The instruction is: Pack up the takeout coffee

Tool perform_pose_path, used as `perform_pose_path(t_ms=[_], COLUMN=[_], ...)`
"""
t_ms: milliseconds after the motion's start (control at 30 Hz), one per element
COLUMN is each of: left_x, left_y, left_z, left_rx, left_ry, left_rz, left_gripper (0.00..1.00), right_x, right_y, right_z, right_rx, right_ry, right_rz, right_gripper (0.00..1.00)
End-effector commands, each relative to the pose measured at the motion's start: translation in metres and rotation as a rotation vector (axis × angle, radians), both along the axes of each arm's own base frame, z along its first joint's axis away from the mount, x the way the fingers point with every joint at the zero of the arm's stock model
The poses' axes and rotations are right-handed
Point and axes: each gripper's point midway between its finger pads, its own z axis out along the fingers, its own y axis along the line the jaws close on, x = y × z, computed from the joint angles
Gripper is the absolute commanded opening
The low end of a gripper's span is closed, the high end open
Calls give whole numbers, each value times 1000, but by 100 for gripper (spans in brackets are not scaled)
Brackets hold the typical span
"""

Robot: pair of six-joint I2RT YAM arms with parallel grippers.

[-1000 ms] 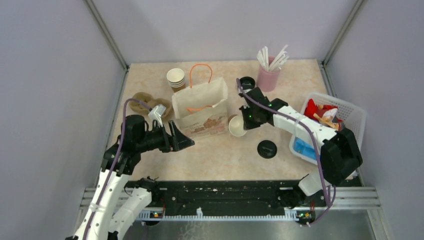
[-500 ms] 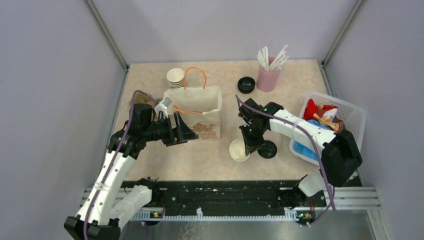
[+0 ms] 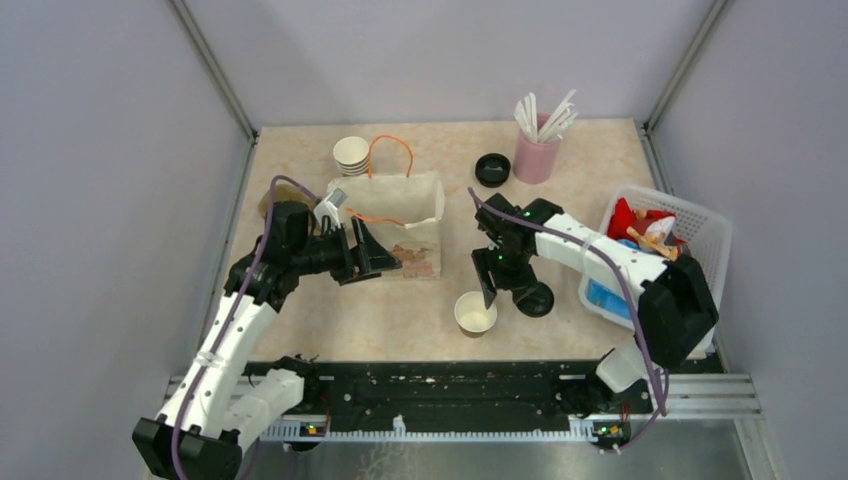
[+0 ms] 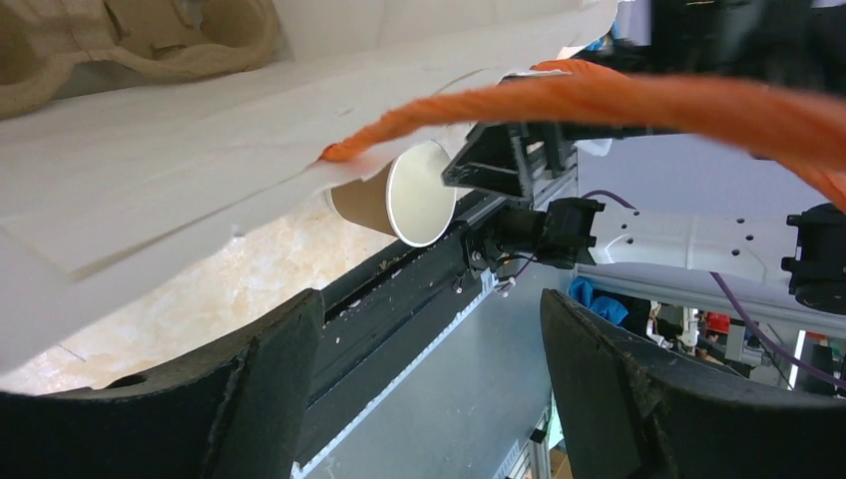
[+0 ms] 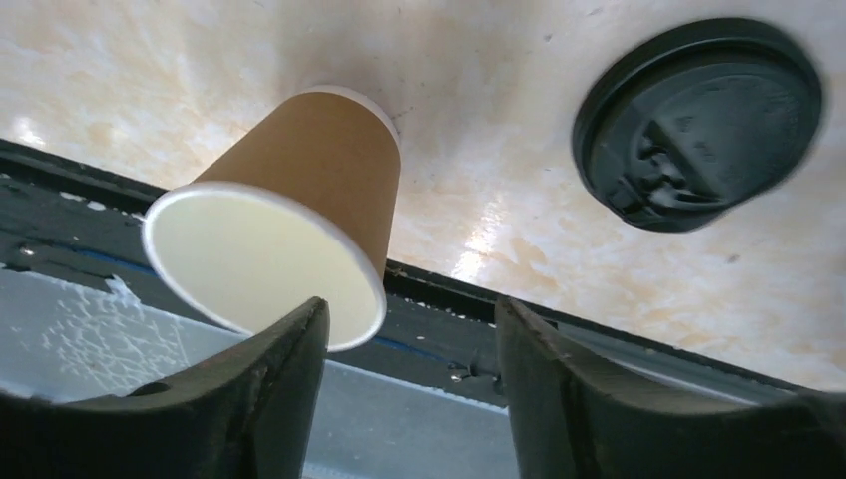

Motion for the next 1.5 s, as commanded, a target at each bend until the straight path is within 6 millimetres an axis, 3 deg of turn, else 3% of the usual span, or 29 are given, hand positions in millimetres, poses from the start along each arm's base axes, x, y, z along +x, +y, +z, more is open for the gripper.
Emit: perform_pose_path(t_ms=[0, 33, 100, 200, 300, 500, 633, 867, 1267, 1400, 1467], left_x=[3, 3, 4, 7, 8, 10, 9, 3, 3, -2, -5], left_y=[-1, -1, -2, -4, -6, -5, -7, -5, -5, -6, -8], left_z=[11, 10, 8, 9, 8, -1, 0, -7, -3, -7, -12], left_rx=[-1, 0, -2, -8, -9, 31, 23, 34, 27, 9, 15], left_ry=[-55, -51, -43, -39, -28, 14, 21, 46, 41, 88, 106], left_rz=[-14, -14, -16, -24, -44, -65, -72, -72, -63, -45, -45], left_gripper=[85, 85, 86, 88, 91, 92, 93, 93, 93, 93, 93], right_x=[36, 44, 58, 68, 71, 73, 68, 68, 71, 69, 69], right_y=[-21, -33, -60, -85, -91, -86, -93, -93, -100, -97, -96], right_z=[81, 90, 91, 53, 13, -32, -54, -65, -76, -75, -64], right_rx=[34, 34, 26, -25, -107, -119, -168, -155, -202, -182, -172], right_ry=[-301, -352, -416, -368, -280, -225, -194, -213, -220, -217, -223], right_rz=[-71, -111, -204, -269, -279, -312, -316, -315, -284, -272, -270], right_gripper=[70, 76, 85, 91, 97, 98, 98, 92, 81, 72, 69])
